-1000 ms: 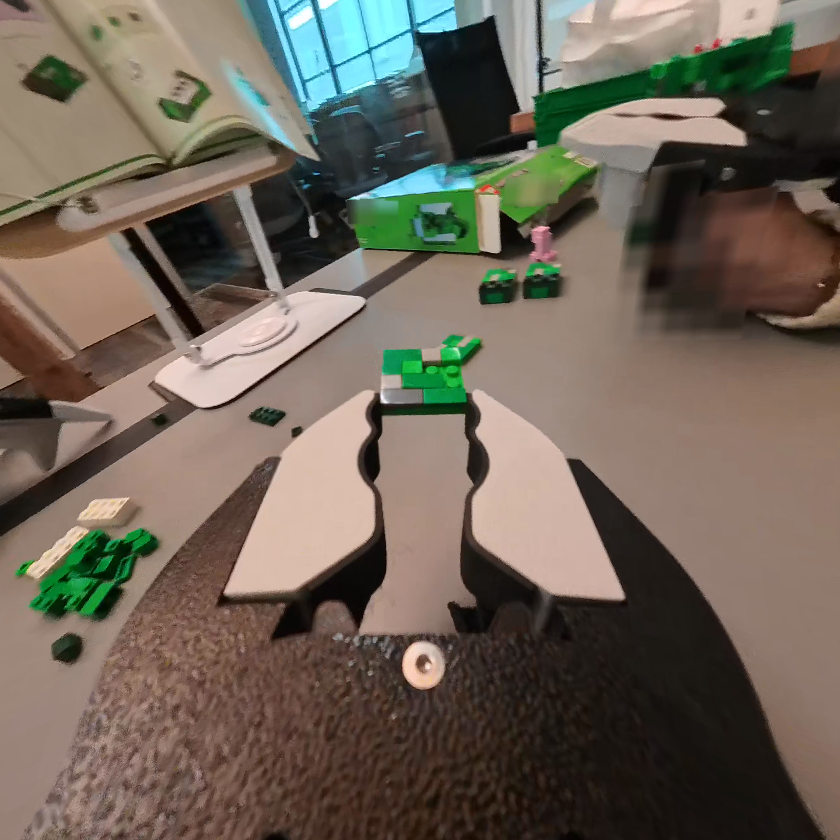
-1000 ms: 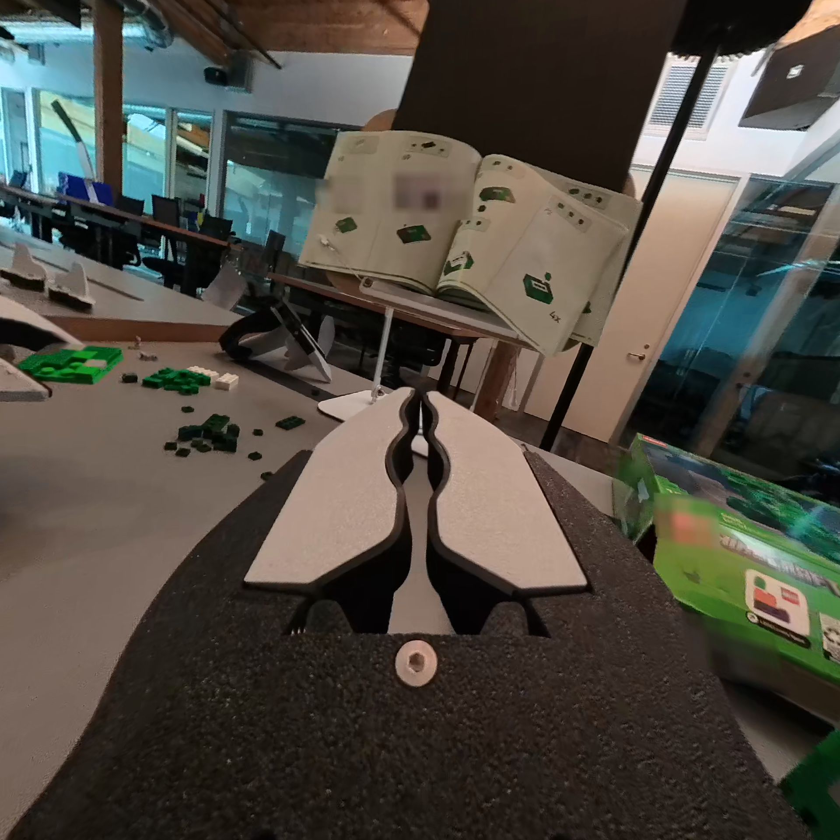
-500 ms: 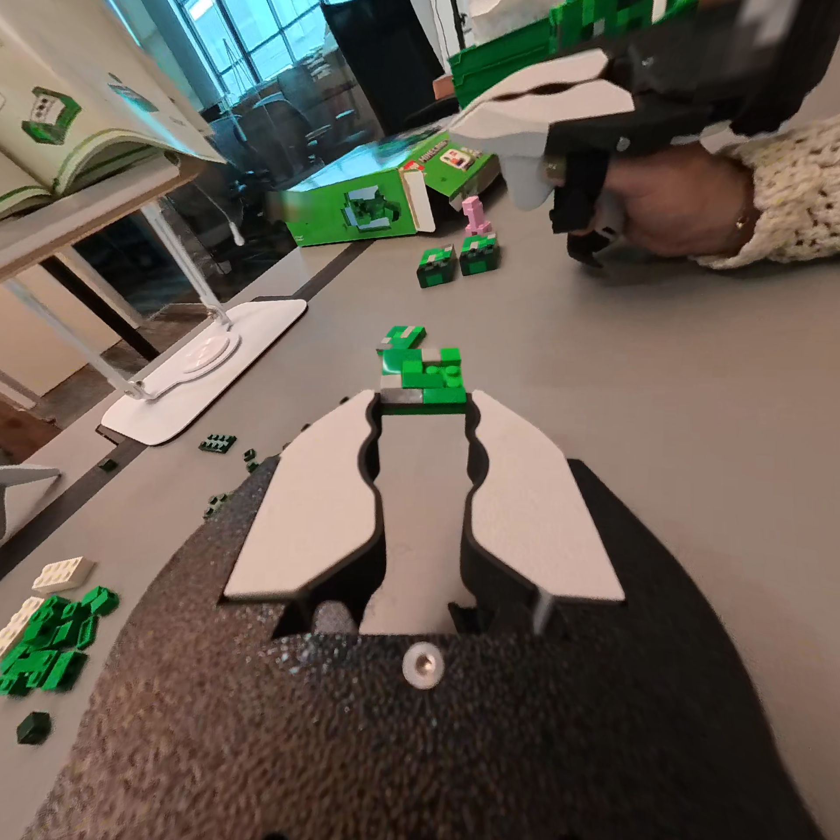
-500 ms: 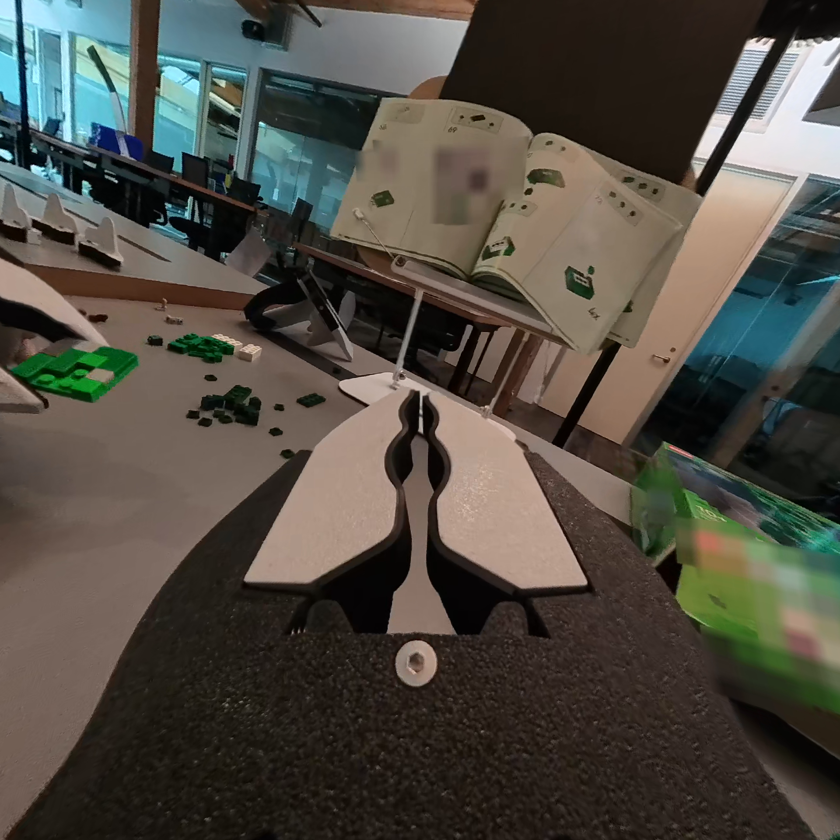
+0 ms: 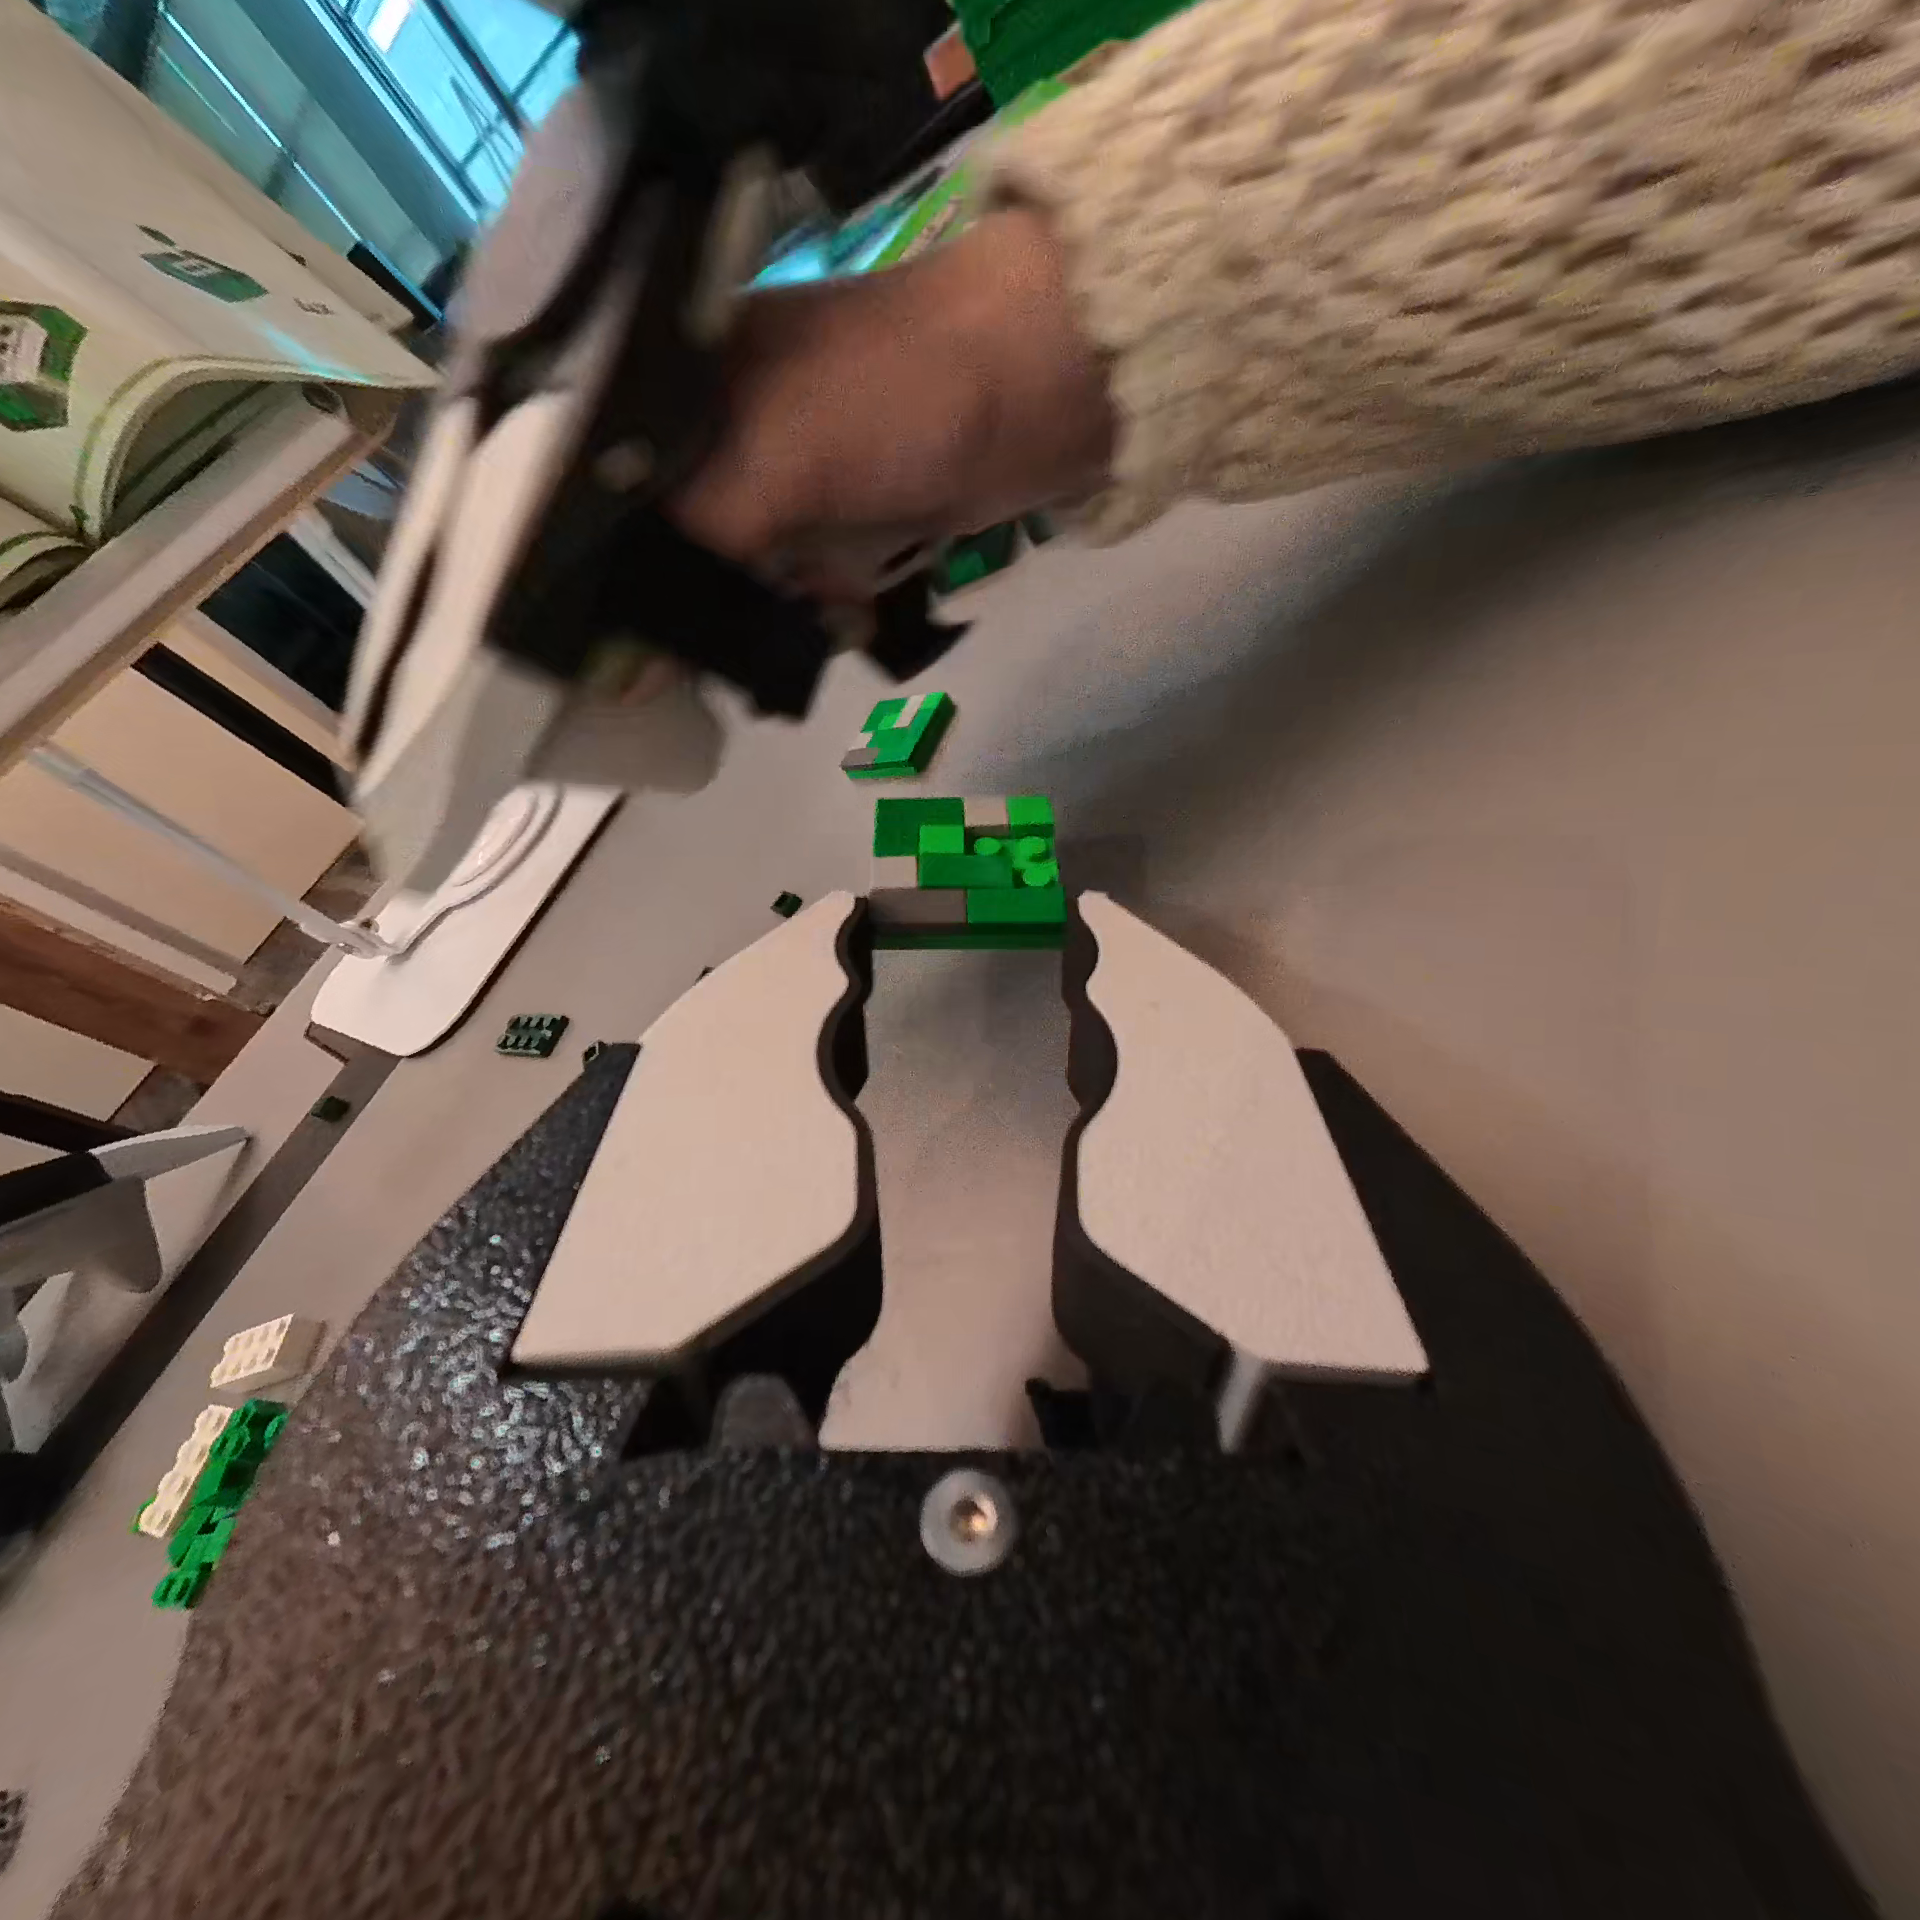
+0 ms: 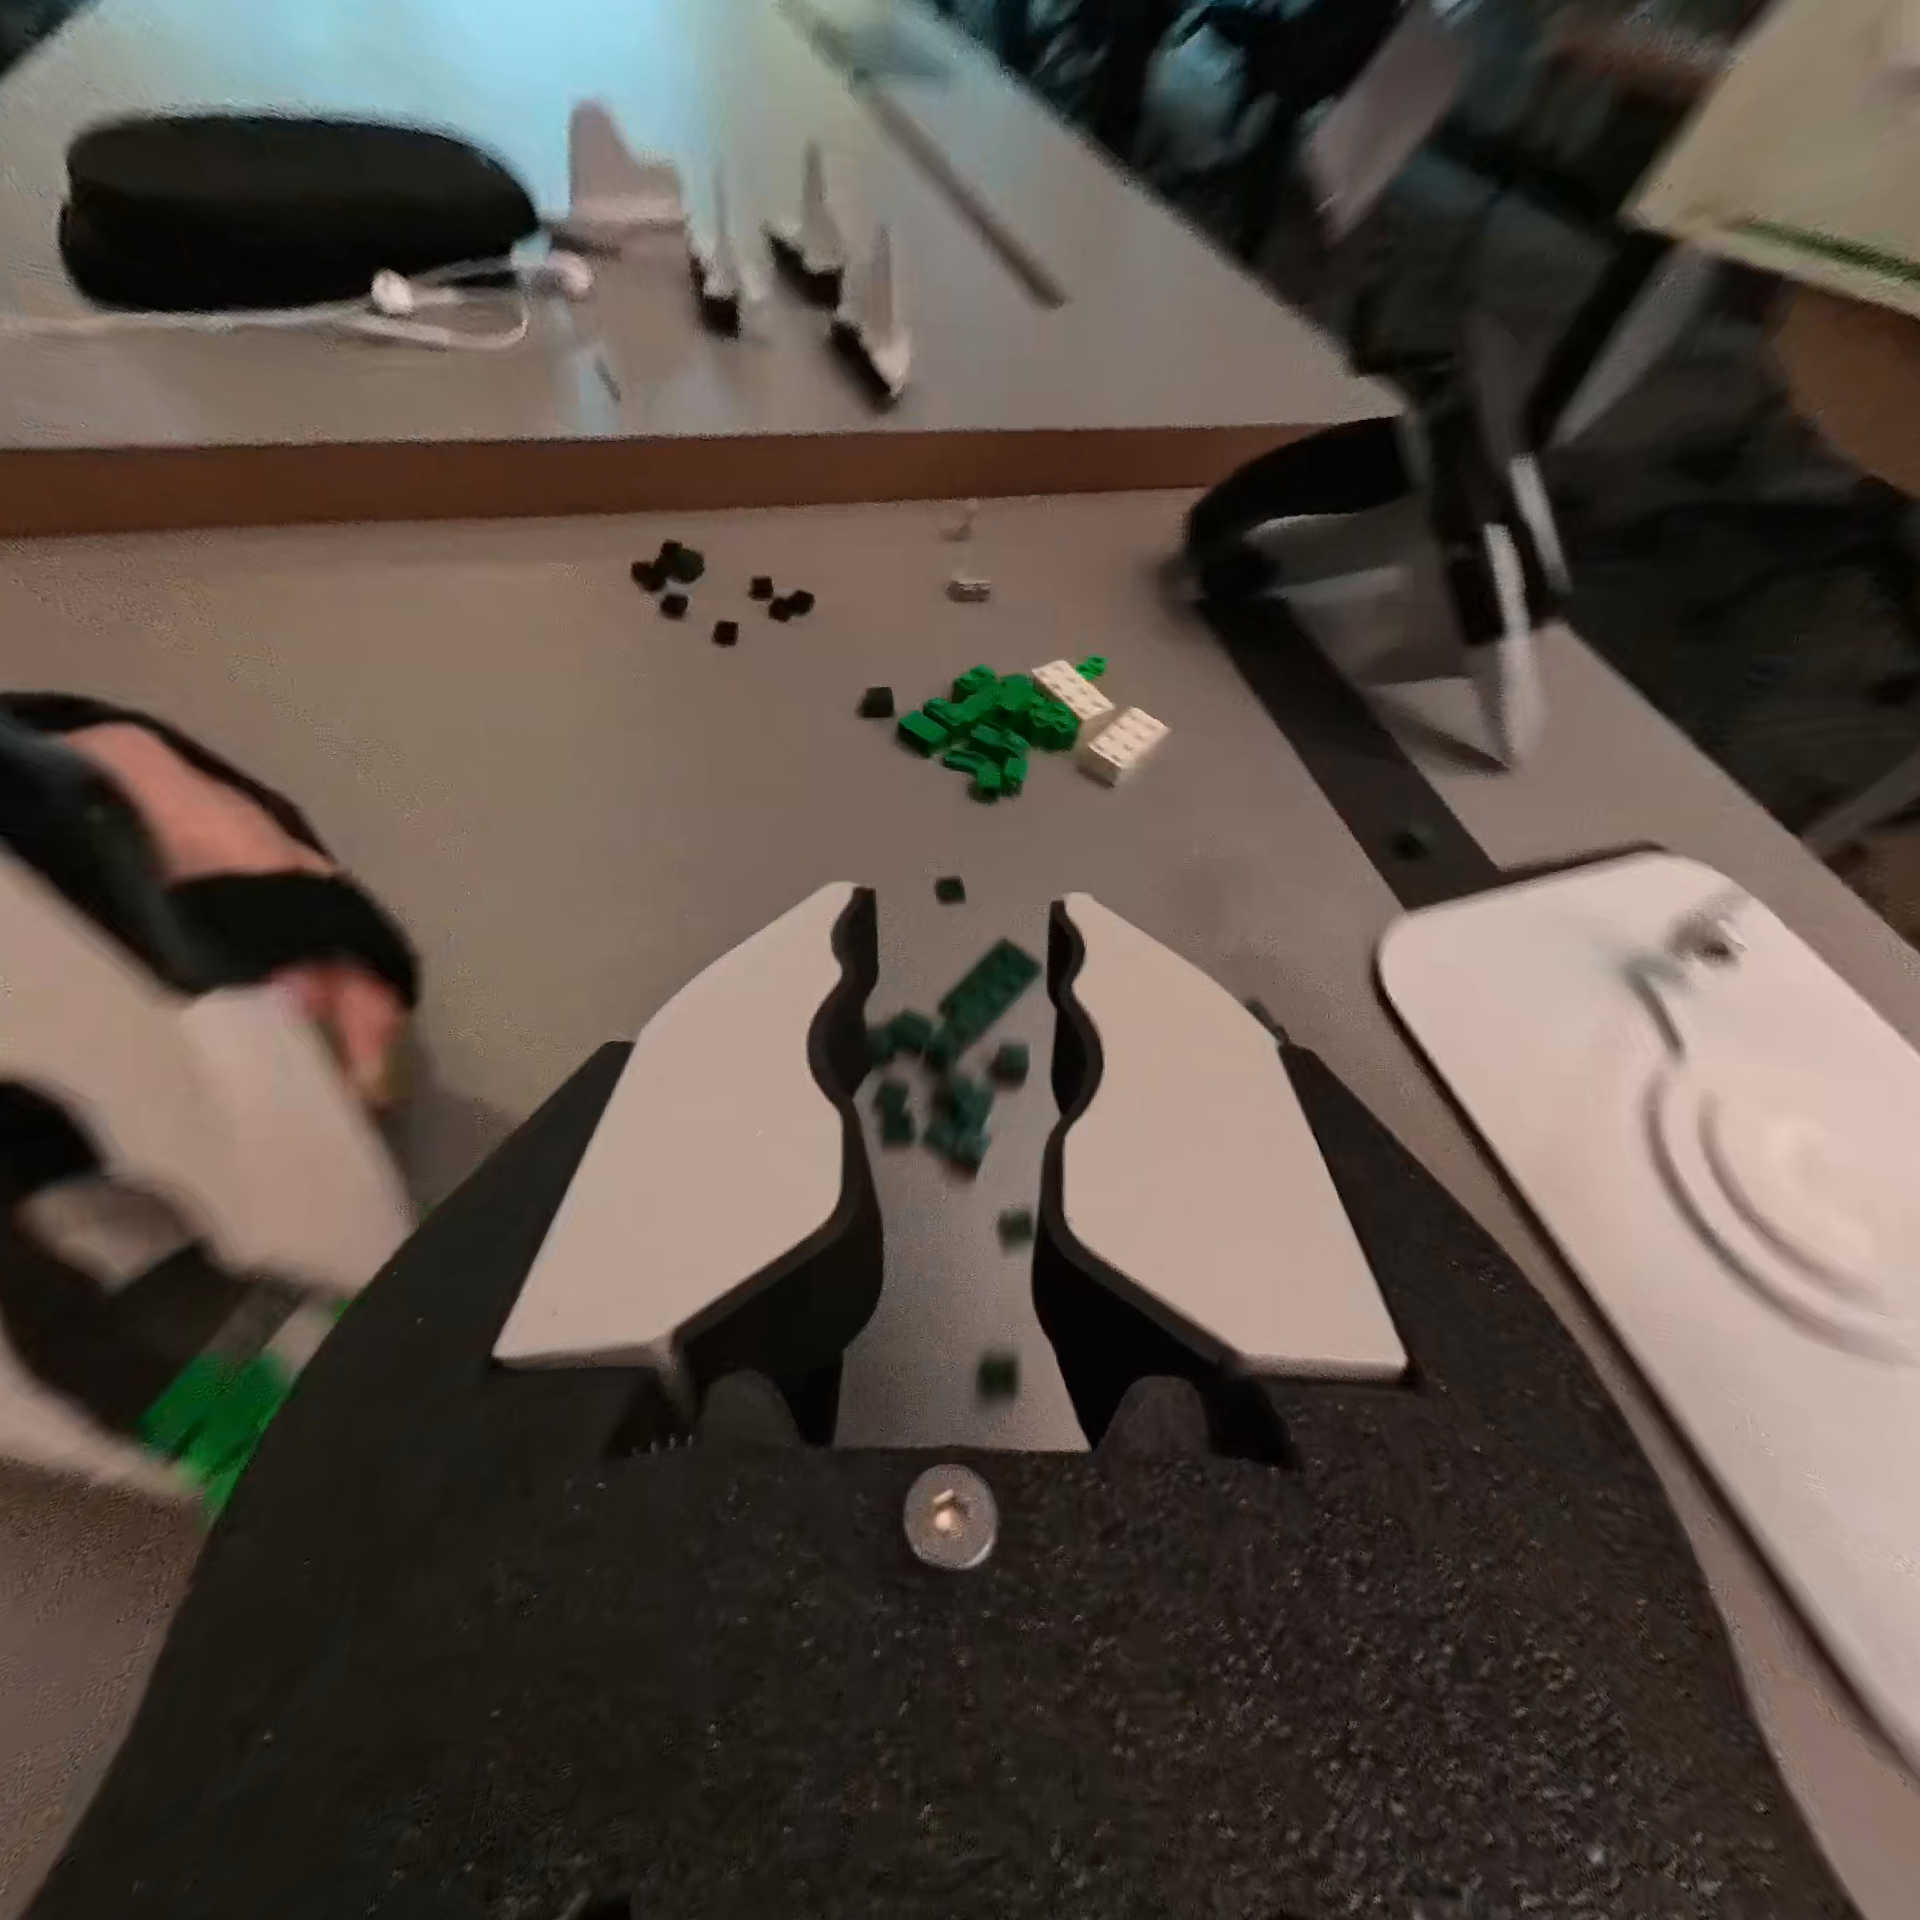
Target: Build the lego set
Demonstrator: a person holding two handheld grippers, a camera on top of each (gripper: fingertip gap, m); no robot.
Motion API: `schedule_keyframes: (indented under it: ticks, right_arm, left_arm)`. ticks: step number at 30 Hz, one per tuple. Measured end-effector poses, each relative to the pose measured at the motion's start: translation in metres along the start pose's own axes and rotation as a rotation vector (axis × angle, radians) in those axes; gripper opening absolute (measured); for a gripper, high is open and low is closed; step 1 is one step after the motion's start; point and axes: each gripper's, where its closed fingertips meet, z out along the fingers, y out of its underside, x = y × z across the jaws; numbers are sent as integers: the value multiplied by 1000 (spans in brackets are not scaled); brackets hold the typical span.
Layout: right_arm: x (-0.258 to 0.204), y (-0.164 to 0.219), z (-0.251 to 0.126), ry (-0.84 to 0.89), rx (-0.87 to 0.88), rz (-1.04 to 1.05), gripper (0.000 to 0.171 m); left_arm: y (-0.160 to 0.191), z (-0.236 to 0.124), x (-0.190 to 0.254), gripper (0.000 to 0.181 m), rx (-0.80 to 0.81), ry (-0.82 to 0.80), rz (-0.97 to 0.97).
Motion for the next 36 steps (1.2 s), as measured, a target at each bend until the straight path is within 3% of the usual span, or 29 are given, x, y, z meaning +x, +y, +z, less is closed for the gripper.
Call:
schedule_keyframes:
  ticks: [3,8,13,17,22,28,36]
  right_arm:
    - [14,-12,59,-141,-155,-81,39]
    - [24,-18,132,-342,-328,-182,39]
    - [19,-2,170,-466,-514,-314,47]
    - [17,1,187,-495,-591,-365,37]
    - [23,11,192,-503,-703,-404,45]
    - [23,19,178,-534,-769,-419,40]
    - [18,35,136,-646,-895,-491,36]
  left_arm:
    - [0,0,1,35,-1,0,6]
    - [-1,0,-1,35,8,-3,-10]
    - [-2,-2,-5,35,24,-10,-39]
    - [-3,-2,-7,35,32,-13,-52]
    - [-3,-3,-7,35,36,-12,-59]
    - [-3,-3,-8,35,37,-10,-64]
    - [-3,-3,-7,35,33,-6,-60]
